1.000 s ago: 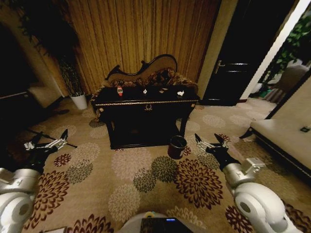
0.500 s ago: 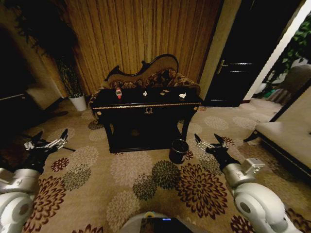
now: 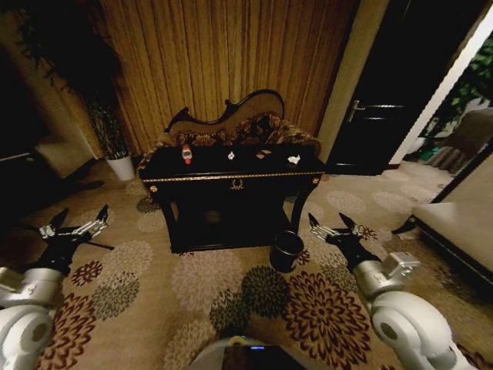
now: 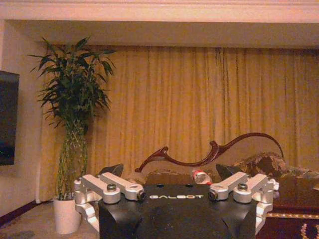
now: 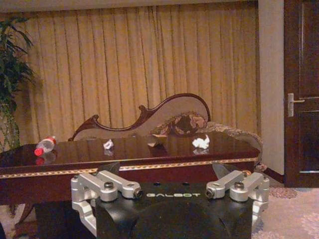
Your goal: Move to the front of the table and place the trash on the table into the trash bin.
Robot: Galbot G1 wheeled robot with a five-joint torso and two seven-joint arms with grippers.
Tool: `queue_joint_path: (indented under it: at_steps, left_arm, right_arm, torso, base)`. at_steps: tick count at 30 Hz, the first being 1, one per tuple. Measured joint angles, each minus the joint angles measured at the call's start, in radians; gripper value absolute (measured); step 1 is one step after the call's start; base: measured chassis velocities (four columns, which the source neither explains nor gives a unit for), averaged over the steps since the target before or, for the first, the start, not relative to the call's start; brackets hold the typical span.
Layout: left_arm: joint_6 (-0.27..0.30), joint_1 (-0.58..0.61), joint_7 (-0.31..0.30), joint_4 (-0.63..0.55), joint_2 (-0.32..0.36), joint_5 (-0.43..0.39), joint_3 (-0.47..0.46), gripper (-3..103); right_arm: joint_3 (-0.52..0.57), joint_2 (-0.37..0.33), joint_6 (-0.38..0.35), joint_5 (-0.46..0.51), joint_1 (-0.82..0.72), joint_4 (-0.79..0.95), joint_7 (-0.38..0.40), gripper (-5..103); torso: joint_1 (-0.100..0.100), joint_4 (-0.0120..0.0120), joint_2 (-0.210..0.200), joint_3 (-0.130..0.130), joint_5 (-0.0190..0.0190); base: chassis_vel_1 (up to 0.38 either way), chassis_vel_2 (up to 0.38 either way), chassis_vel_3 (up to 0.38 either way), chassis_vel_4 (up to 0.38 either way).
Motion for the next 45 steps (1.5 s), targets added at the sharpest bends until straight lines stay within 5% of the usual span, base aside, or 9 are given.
queue_joint_path:
  at_steps: [45]
  left_arm:
    - [-0.024, 0.005, 0.018, 0.01, -0.007, 0.003, 0.002, 100]
  right_arm:
    - [-0.004, 0.01, 0.002, -0.007, -0.01, 0.001, -0.001, 100]
  torso:
    - [0.0, 0.0001, 0.0, 0.0, -0.0001]
  base:
    - [-0.157, 0.157, 0.158, -0.159]
